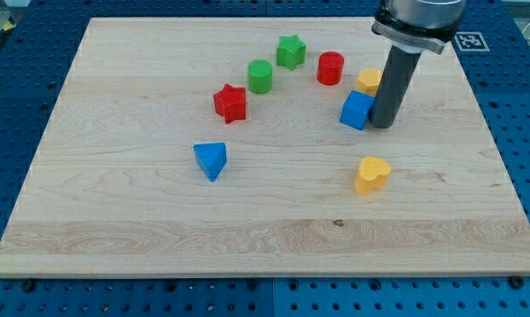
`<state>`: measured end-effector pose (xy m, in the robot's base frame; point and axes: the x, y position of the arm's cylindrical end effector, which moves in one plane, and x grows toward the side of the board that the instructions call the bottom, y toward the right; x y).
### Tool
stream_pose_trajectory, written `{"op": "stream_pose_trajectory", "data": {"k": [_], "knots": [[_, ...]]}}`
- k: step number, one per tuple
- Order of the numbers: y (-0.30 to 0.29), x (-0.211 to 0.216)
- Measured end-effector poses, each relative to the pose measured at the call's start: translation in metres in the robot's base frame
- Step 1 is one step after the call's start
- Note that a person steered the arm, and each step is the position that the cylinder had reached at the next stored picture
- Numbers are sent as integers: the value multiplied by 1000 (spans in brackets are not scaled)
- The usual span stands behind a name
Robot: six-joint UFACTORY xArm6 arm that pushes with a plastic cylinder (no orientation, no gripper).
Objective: Slide the yellow heart closer to the blue cube
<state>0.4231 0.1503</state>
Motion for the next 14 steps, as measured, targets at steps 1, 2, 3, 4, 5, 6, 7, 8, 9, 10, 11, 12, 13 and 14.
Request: {"op": "stream_pose_trajectory", "data": {"k": [1,2,3,4,5,6,7,8,9,10,11,12,13,14], "knots": [[-4,0],[-6,0],[-10,0],[11,5],[54,22],[69,68],[63,112],[37,136],[20,135],[3,130],[-11,124],[-11,107],[-17,97],[-32,92]]}}
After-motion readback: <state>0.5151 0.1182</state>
